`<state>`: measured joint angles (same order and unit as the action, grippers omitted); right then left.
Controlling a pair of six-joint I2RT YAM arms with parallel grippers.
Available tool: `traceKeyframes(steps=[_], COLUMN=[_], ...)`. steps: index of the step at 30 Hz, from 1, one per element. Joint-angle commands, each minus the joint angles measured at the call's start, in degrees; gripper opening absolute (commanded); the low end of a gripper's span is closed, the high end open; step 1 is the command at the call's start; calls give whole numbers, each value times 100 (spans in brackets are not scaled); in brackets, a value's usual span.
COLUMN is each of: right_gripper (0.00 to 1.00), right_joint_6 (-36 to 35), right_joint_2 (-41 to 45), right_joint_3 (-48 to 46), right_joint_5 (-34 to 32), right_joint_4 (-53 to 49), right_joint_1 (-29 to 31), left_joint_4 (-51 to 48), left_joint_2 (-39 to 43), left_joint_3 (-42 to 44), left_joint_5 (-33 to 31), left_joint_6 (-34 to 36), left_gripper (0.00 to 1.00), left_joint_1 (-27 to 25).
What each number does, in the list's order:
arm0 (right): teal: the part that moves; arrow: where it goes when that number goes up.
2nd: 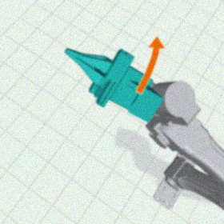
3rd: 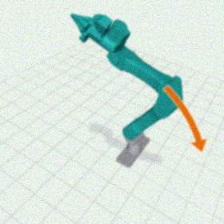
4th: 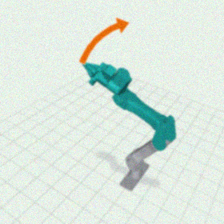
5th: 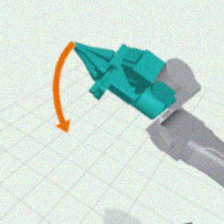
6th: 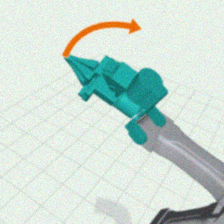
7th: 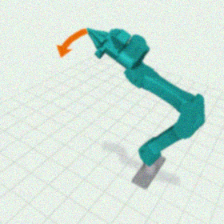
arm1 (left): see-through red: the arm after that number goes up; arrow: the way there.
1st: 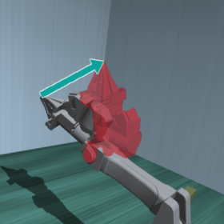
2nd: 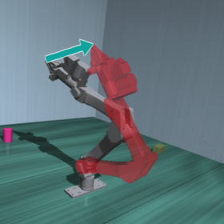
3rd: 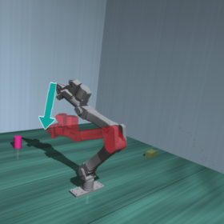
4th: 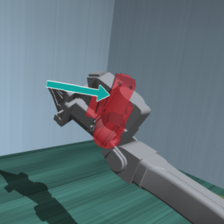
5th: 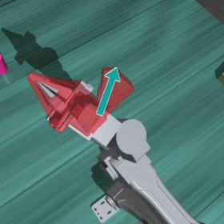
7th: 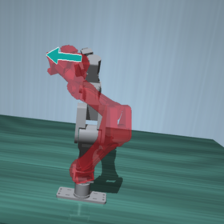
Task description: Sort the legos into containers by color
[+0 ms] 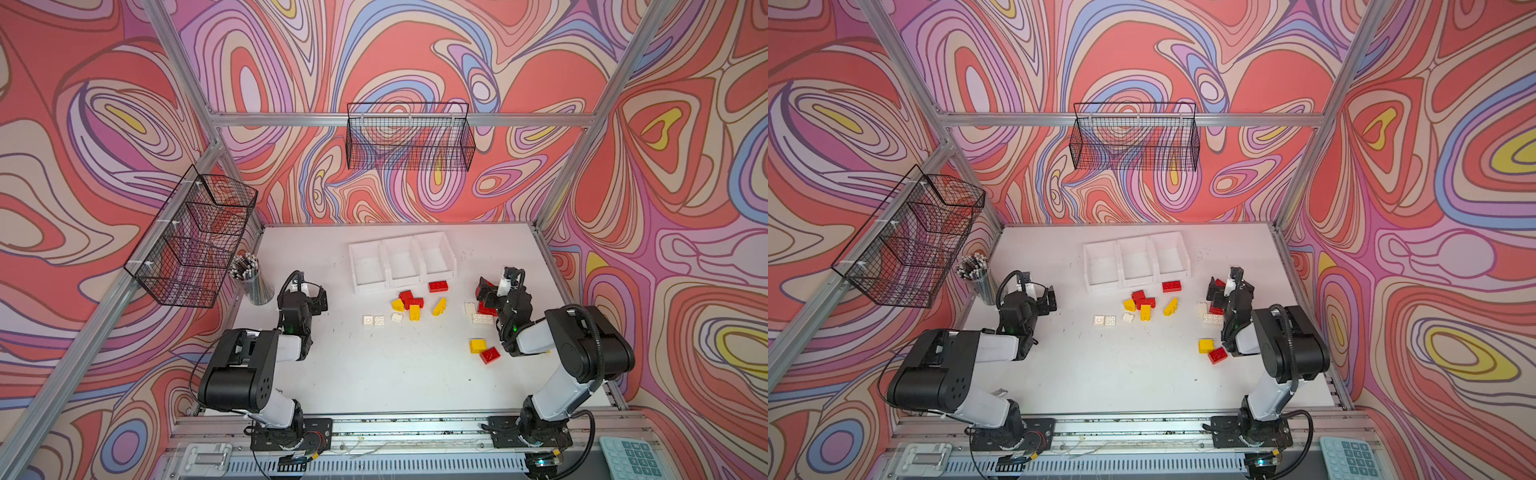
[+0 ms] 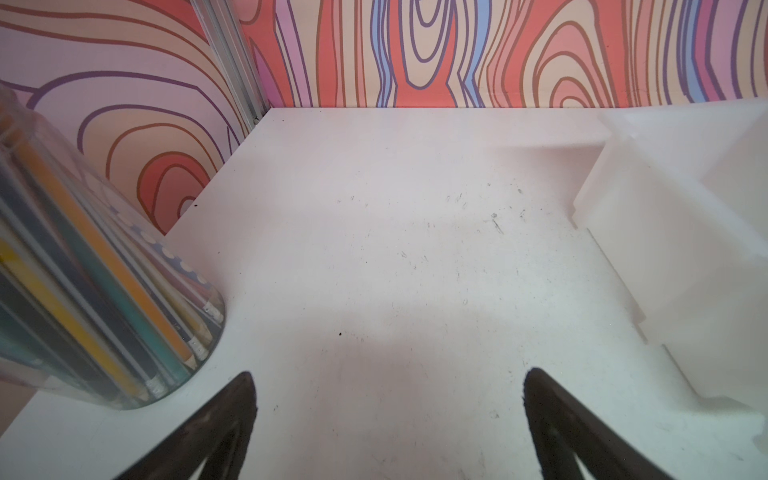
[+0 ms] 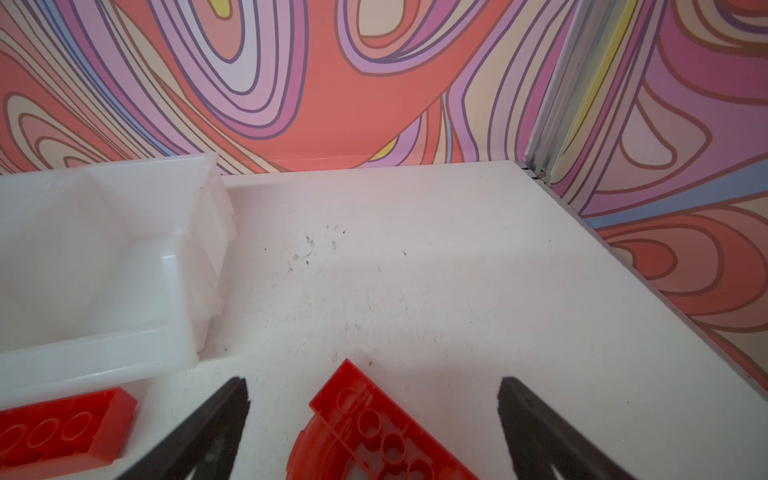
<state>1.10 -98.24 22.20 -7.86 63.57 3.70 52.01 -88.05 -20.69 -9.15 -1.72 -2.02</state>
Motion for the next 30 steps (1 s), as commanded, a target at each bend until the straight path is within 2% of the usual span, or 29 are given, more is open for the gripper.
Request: traceKeyframes(steps=[1, 3, 5, 7, 9, 12, 15, 17, 19, 22, 25, 30], right_gripper=[98, 98, 98, 98, 93, 91, 91, 91, 91, 89, 89, 90], right_joint_6=[-81, -67, 150, 685, 885, 1309, 1480, 1428, 1310, 1377, 1462, 1601], right_joint_2=[65, 289, 790, 1046, 1215, 1510, 1744, 1861, 1924, 1890, 1840, 1352], right_joint_3=[6, 55, 519, 1179, 1473, 1782, 2007, 2153, 2298, 2489, 2491, 2676], right_joint_5=[-54, -293, -599, -864, -518, -364, -196, -326, -674, -796, -862, -693], right_joint_4=[102, -158, -1601, -3061, -3666, -4552, -5275, -5695, -6056, -6502, -6709, -7153], right_joint_1=[-32, 16, 43, 43, 43, 68, 179, 467, 1006, 1656, 2287, 2826], left_joint_4=[-44, -145, -996, -2089, -3374, -5025, -6369, -7368, -8143, -8894, -9031, -8794], left_joint_2=[-21, 61, 418, 743, 1087, 1352, 1513, 1503, 1411, 1342, 1595, 2403], left_joint_3=[-65, -87, -340, -828, -1543, -2567, -3438, -3940, -4352, -4601, -4418, -3975], left_joint_5=[49, 84, 115, -103, 51, 506, 327, 266, 174, 25, 146, 316], left_joint_6=[8, 45, 70, 69, -138, -568, -1031, -1280, -1250, -1155, -1300, -1384], left_gripper=[100, 100, 100, 100, 100, 100, 100, 100, 100, 94, 92, 100], left_joint_1=[28, 27, 10, -52, -70, -142, -363, -527, -876, -1344, -1484, -1555])
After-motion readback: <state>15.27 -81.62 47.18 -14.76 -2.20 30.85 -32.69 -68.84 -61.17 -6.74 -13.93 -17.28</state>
